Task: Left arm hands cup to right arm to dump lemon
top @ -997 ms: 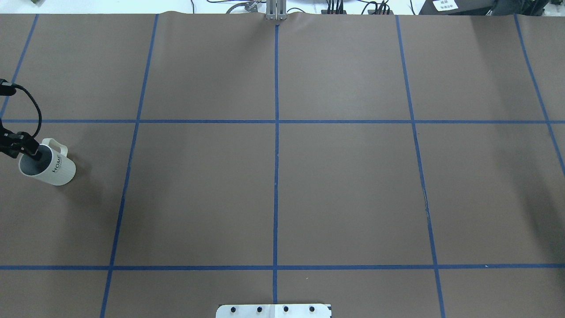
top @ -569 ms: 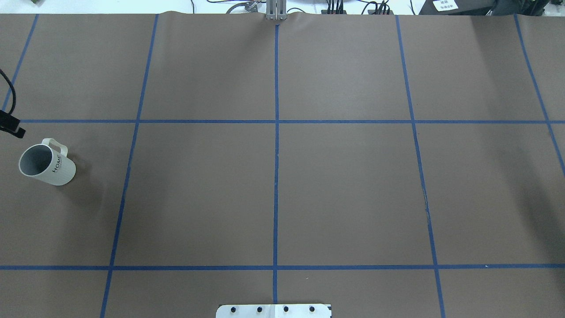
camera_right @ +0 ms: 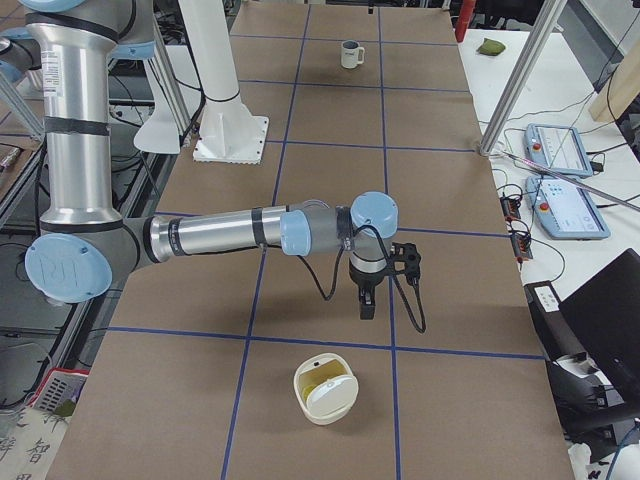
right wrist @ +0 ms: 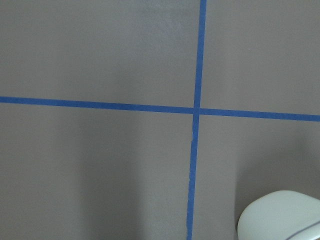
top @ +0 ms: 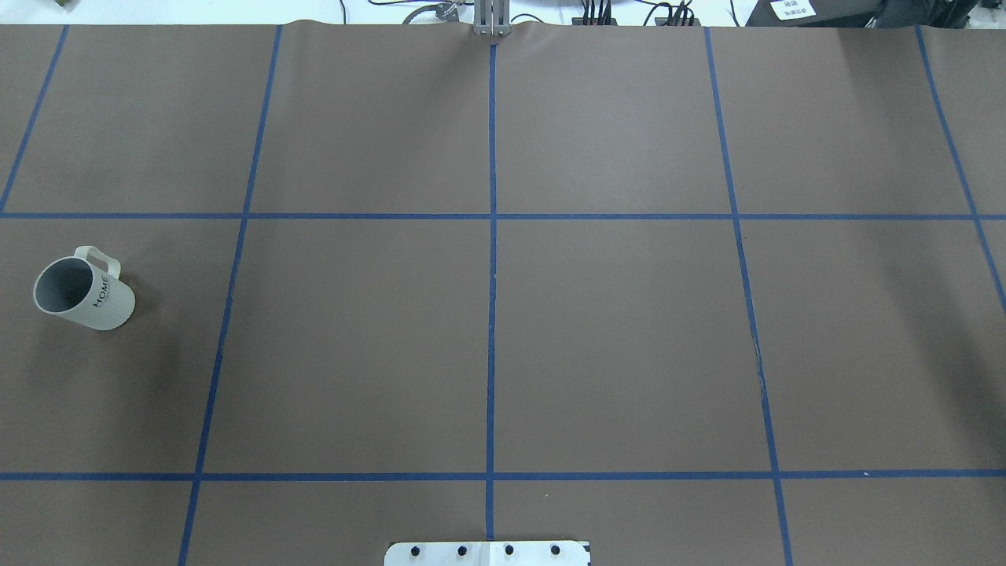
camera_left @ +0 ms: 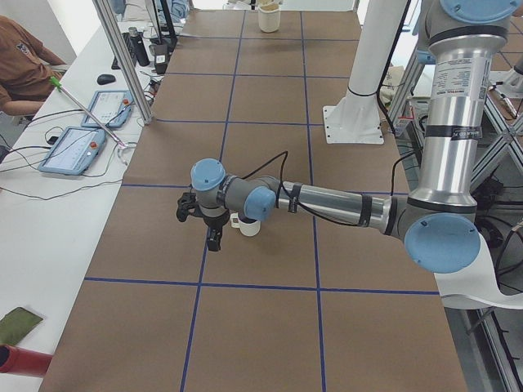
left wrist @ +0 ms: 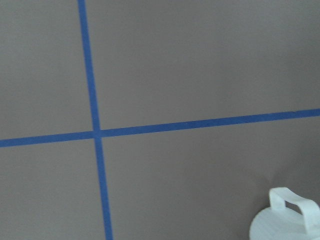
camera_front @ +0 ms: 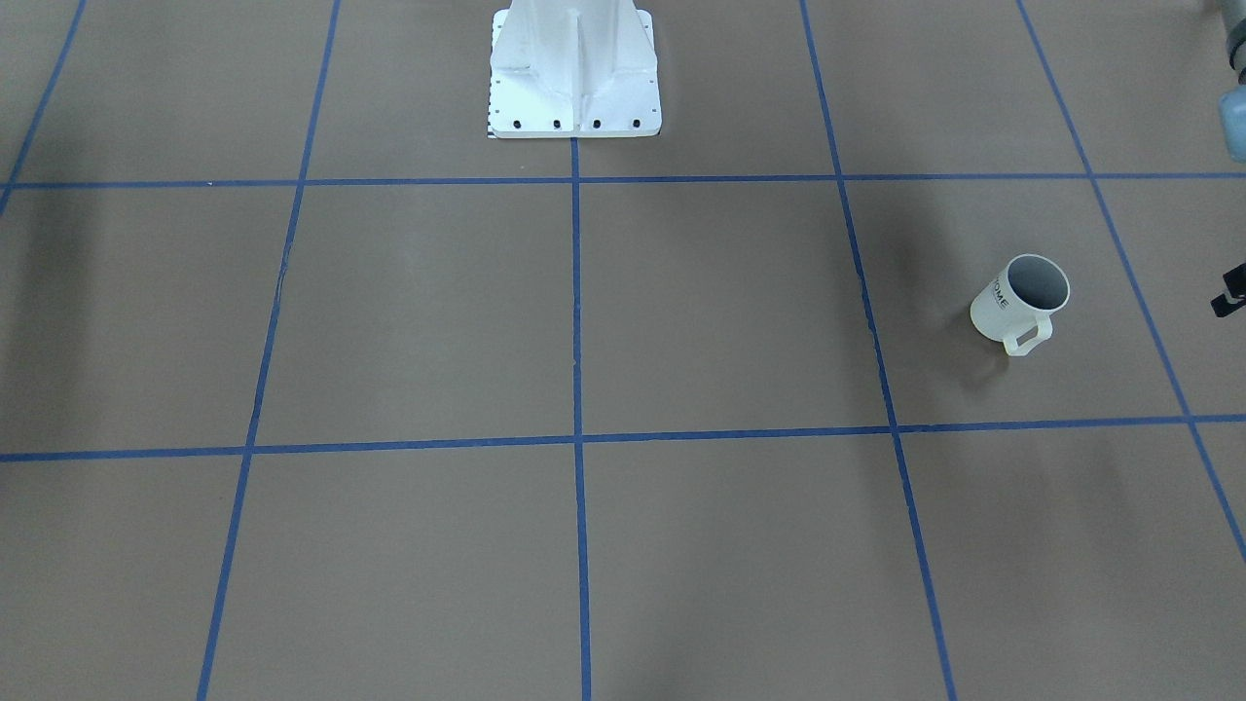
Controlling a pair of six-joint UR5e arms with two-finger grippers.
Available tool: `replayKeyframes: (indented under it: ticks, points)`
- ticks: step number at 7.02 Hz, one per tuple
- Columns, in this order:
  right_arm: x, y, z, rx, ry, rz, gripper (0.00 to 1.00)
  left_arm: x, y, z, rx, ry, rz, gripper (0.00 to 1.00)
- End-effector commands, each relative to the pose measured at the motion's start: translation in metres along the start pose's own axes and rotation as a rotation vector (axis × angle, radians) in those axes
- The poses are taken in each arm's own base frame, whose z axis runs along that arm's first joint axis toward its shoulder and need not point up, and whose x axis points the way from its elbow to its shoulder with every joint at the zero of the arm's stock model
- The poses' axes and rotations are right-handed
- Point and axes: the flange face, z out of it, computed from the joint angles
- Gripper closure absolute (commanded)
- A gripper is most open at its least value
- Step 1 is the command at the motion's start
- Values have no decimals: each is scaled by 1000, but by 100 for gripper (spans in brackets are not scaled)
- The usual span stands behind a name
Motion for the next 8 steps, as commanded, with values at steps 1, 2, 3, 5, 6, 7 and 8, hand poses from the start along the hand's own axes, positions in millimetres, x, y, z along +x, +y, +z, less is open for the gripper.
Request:
replayKeyframes:
  ticks: [1, 2, 3, 5, 6, 7, 8]
  points:
    - [8, 6, 8, -59, 8, 20, 0, -38, 3, -22, 4, 67, -99, 0]
    - [15, 13, 14, -82, 11, 46, 0, -47, 4, -38, 33, 58, -107, 0]
    - [16, 20, 15, -83, 5, 45, 0, -40, 5, -46, 51, 44, -88, 0]
    - [18, 26, 18, -76, 3, 49, 0, -45, 24, -46, 53, -13, -101, 0]
    - [21, 24, 22, -66, 7, 40, 0, -39, 36, -50, 62, -19, -87, 0]
    - [20, 23, 22, -53, 4, 32, 0, -34, 41, -55, 71, -19, -71, 0]
    - [22, 23, 23, -57, 5, 33, 0, -35, 43, -54, 69, -18, -72, 0]
